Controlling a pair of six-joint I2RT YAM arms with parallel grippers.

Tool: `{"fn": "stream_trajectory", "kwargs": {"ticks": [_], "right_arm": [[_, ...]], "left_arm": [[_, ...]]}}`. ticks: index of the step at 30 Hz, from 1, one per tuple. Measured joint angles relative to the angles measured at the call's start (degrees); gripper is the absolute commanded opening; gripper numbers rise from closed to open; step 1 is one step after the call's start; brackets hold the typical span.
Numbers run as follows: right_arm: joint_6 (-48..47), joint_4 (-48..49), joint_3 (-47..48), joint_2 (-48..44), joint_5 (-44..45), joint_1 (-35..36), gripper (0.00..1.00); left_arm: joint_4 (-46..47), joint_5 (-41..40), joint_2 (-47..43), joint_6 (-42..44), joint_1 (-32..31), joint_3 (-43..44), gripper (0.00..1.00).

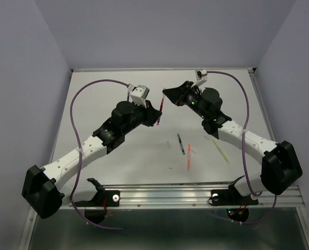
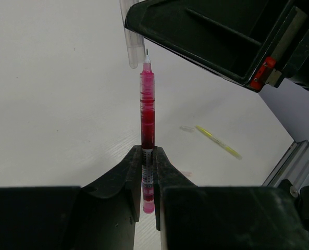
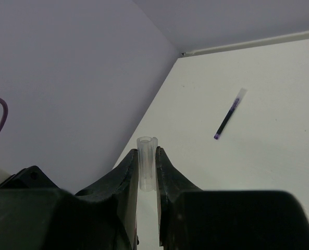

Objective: Insert the pens into the pen caps

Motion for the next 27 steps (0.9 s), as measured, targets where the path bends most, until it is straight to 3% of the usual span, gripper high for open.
{"fn": "stream_trajectory", "kwargs": {"ticks": [27], "right_arm": [[2.4, 0.6, 0.0, -0.8, 0.5, 0.0, 0.01]], "left_arm": [[-1.3, -0.8, 0.0, 0.9, 0.0, 0.0, 0.00]]}}
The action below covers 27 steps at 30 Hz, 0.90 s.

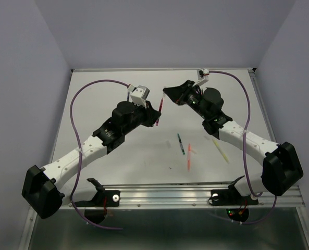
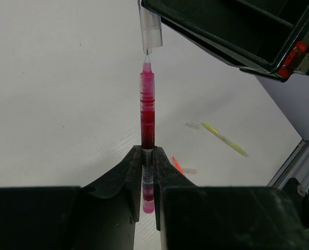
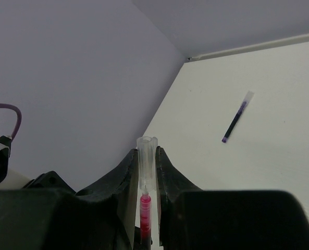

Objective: Insert the pens into the pen caps

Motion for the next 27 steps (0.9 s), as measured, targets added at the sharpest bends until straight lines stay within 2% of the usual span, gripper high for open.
{"fn": "stream_trajectory", "kwargs": {"ticks": [27], "right_arm": [[-0.4, -0.2, 1.4, 0.2, 1.9, 0.8, 0.01]], "left_arm": [[0.0, 0.2, 0.0, 0.0, 0.0, 0.0, 0.00]]}}
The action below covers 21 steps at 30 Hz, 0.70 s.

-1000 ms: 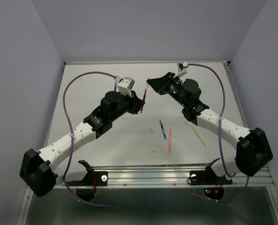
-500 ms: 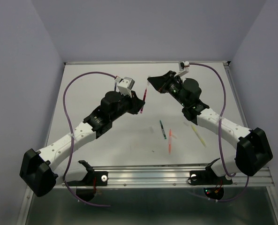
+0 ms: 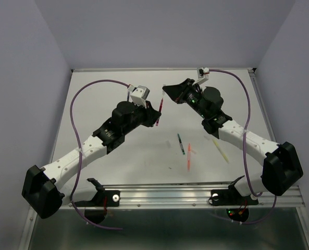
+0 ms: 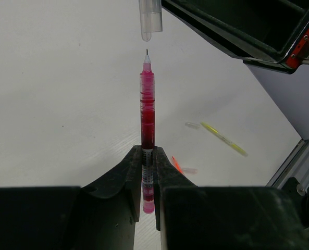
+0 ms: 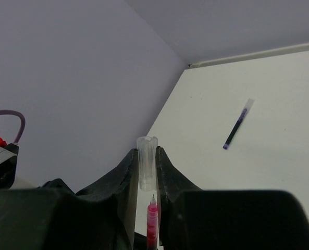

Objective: Insert the pens into the pen caps

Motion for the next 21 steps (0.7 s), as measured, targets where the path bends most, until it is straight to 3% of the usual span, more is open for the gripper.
{"fn": "stream_trajectory", "kwargs": {"ticks": [21], "right_arm": [[-1.7, -0.4, 0.0, 0.0, 0.0, 0.4, 0.01]], "left_arm": [[0.0, -0.5, -1.1, 0.0, 0.0, 0.0, 0.00]]}}
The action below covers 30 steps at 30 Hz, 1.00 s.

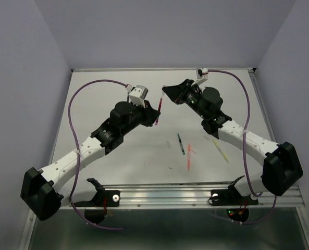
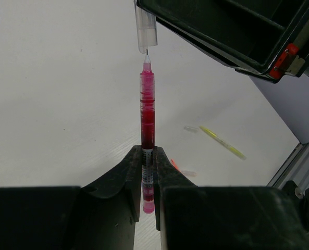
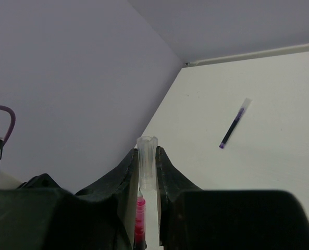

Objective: Insert the pens into the pen caps

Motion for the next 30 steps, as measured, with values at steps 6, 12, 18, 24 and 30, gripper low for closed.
{"fn": "stream_trajectory", "kwargs": {"ticks": [6, 12, 18, 24, 30], "right_arm": [[-0.4, 0.0, 0.0, 0.0, -0.1, 0.0, 0.01], [-0.3, 0.0, 0.0, 0.2, -0.9, 0.3, 0.01], [0.1, 0.0, 0.0, 0.6, -0.8, 0.4, 0.01], [0.3, 0.0, 0.0, 0.6, 1.4, 0.4, 0.01], [0.2, 0.0, 0.5, 0.6, 2.7, 0.4, 0.01]], "left_arm": [[0.0, -0.2, -0.3, 0.0, 0.0, 0.0, 0.00], [0.0, -0.3, -0.2, 0.0, 0.0, 0.0, 0.00], [0.0, -0.2, -0.1, 0.0, 0.0, 0.0, 0.00], [0.0, -0.3, -0.1, 0.0, 0.0, 0.0, 0.00], [0.0, -0.5, -0.1, 0.0, 0.0, 0.0, 0.00]]}}
